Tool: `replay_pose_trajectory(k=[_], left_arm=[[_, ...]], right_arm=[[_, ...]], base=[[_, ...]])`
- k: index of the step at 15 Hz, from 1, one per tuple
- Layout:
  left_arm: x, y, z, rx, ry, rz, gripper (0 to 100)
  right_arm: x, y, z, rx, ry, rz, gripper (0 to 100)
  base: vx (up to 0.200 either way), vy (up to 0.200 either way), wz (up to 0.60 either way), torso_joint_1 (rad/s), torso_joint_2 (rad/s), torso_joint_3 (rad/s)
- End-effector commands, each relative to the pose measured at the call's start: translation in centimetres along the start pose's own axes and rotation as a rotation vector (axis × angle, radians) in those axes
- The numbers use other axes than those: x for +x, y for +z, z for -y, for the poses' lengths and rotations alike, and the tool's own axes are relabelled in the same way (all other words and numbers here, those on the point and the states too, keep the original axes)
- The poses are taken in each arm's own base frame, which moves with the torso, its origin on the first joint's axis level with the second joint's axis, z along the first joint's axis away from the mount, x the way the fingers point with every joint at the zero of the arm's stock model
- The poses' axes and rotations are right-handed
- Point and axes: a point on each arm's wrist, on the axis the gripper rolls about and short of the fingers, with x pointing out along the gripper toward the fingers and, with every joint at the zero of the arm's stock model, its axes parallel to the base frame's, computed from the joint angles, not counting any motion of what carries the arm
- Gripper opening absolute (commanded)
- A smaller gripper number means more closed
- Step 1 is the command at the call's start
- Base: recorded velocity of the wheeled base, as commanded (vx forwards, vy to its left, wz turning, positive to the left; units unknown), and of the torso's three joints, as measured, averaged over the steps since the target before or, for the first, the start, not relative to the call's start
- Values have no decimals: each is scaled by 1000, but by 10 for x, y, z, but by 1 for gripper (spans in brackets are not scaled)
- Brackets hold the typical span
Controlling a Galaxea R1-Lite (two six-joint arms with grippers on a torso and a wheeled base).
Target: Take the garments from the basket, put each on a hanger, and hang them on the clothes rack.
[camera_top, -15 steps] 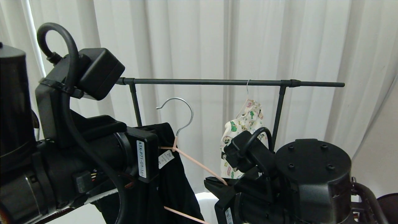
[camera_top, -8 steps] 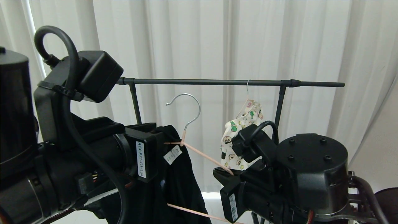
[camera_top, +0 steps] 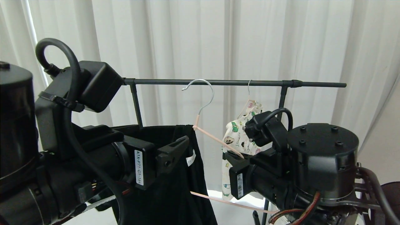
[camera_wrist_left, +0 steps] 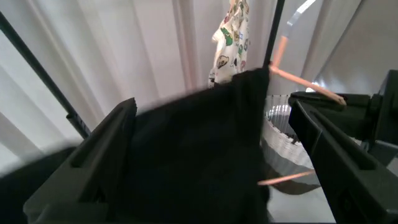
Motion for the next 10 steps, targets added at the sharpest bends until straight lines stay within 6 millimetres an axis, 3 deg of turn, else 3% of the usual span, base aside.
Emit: replay_pose_trajectory(k=[1,7,10], left_arm=[[0,-2,-1,2,1,-4,100],[-28,-26,-12,142,-44,-5,100],[-56,-38,-29,185,-134,47,100]], right_arm=[[-2,4,2,2,-6,21,0],[-4,7,19,-69,-52,63,0],[-23,-5,30,-123,-59,36,0]], base=[[0,0,0,0,0,0],[0,0,0,0,0,0],[0,0,0,0,0,0]])
